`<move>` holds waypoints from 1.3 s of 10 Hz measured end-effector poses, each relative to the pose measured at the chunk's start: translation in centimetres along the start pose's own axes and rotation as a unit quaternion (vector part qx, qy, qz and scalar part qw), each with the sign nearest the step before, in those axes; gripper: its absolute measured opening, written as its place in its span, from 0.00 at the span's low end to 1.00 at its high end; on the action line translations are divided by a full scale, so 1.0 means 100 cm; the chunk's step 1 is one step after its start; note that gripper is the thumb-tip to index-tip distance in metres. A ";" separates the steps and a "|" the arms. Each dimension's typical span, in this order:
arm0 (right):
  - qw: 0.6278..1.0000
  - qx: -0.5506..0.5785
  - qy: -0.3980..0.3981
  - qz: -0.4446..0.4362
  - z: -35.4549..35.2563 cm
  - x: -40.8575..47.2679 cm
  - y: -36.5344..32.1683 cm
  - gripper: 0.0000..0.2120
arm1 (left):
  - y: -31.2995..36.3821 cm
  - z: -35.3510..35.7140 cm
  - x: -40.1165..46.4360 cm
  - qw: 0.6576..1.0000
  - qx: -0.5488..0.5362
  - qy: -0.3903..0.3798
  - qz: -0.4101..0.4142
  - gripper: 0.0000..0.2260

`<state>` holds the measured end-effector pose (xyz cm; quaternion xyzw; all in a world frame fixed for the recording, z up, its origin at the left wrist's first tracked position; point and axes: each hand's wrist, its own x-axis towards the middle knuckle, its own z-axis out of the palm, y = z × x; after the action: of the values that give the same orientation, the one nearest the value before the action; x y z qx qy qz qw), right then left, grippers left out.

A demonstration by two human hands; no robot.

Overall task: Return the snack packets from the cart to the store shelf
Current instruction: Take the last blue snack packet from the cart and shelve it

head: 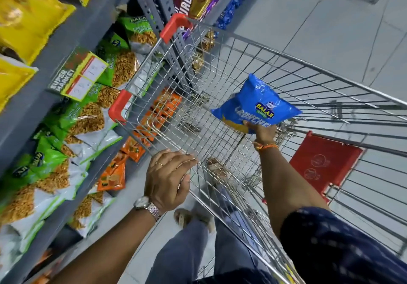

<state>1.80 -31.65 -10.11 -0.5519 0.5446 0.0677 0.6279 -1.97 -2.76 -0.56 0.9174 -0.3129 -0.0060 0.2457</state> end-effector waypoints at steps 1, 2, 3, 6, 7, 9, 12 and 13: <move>0.998 0.045 -0.010 -0.052 0.002 0.013 0.010 0.22 | 0.000 0.002 0.000 1.000 0.000 0.014 -0.003 0.20; 0.990 0.069 -0.008 -0.120 0.001 0.019 0.016 0.26 | 0.001 0.005 0.000 1.000 0.005 0.029 -0.005 0.20; 0.991 0.053 -0.008 -0.126 0.006 0.013 0.014 0.22 | 0.000 0.006 0.000 0.999 0.014 0.033 -0.001 0.21; 0.979 -0.007 -0.064 -0.195 0.026 -0.012 -0.013 0.30 | 0.004 -0.010 -0.001 0.999 0.023 -0.032 -0.016 0.17; 0.969 -0.014 -0.058 -0.238 0.029 -0.034 -0.025 0.30 | 0.006 -0.023 -0.002 0.992 0.040 -0.113 -0.039 0.17; 0.936 0.025 -0.121 -0.331 0.035 -0.123 -0.080 0.22 | 0.019 -0.088 -0.012 0.991 0.061 -0.093 -0.070 0.21; 0.830 0.065 -0.226 -0.506 0.064 -0.306 -0.215 0.21 | 0.015 -0.260 -0.042 0.969 0.150 0.136 -0.139 0.27; 0.780 0.076 -0.275 -0.557 0.079 -0.372 -0.252 0.20 | 0.017 -0.327 -0.057 0.937 0.217 0.227 -0.155 0.29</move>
<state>9.08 -16.01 32.16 -0.6673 -0.0498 -0.1862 0.7194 -2.15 13.99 28.17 0.9625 -0.0962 0.2326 0.1017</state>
